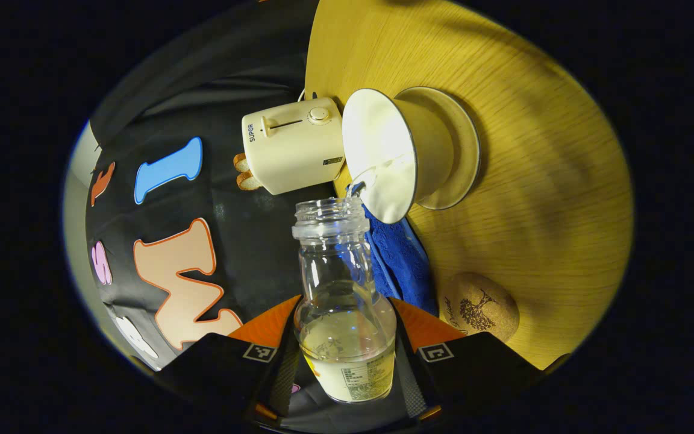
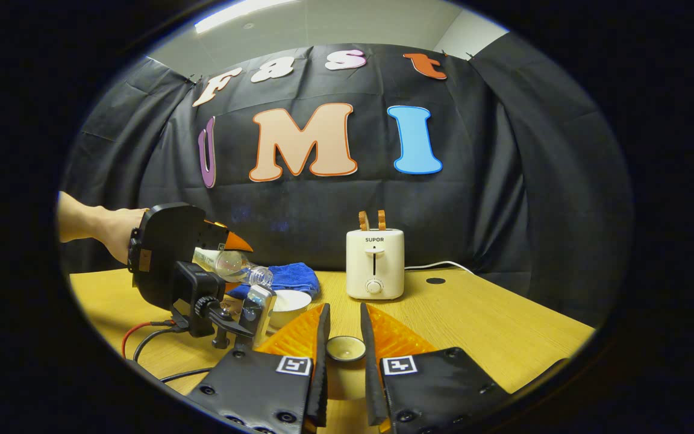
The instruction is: Open the teacup lid with one hand, grasp the water bottle and pour water into the teacup with the other hand; after pouring, place the water bottle on the coaster and then close the teacup lid.
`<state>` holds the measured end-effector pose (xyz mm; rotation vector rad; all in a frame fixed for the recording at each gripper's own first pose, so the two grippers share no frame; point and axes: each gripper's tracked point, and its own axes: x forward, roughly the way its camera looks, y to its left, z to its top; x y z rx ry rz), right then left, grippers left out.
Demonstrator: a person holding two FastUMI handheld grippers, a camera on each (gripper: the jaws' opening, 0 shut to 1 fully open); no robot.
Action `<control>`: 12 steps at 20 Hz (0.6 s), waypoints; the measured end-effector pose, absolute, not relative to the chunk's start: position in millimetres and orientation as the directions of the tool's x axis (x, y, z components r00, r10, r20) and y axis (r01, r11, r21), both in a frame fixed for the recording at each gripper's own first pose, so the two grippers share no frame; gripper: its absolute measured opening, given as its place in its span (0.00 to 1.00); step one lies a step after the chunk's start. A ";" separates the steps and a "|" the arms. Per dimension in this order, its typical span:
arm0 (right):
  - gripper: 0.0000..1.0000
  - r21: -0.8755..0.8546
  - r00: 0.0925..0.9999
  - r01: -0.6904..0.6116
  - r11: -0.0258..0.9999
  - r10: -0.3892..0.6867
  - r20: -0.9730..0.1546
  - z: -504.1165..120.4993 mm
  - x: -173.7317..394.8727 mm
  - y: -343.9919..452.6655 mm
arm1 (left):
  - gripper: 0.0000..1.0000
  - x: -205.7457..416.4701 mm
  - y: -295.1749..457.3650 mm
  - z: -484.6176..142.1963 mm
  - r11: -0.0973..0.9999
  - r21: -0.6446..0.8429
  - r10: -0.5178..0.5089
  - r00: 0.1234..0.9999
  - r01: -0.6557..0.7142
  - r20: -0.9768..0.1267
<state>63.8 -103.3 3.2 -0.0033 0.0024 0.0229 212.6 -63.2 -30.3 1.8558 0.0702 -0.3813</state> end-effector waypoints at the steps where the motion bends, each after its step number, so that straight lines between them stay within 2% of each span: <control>1: 0.29 -0.003 1.000 -0.026 1.000 0.026 -0.003 3.3 63.9 -102.9 | 0.70 213.3 -63.3 -29.4 -0.327 0.914 -0.141 0.945 0.238 -0.297; 12: 0.29 -0.002 1.000 -0.030 1.000 0.030 -0.003 3.5 64.1 -101.8 | 0.70 213.8 -65.2 -25.6 -0.410 0.884 -0.130 0.945 0.225 -0.301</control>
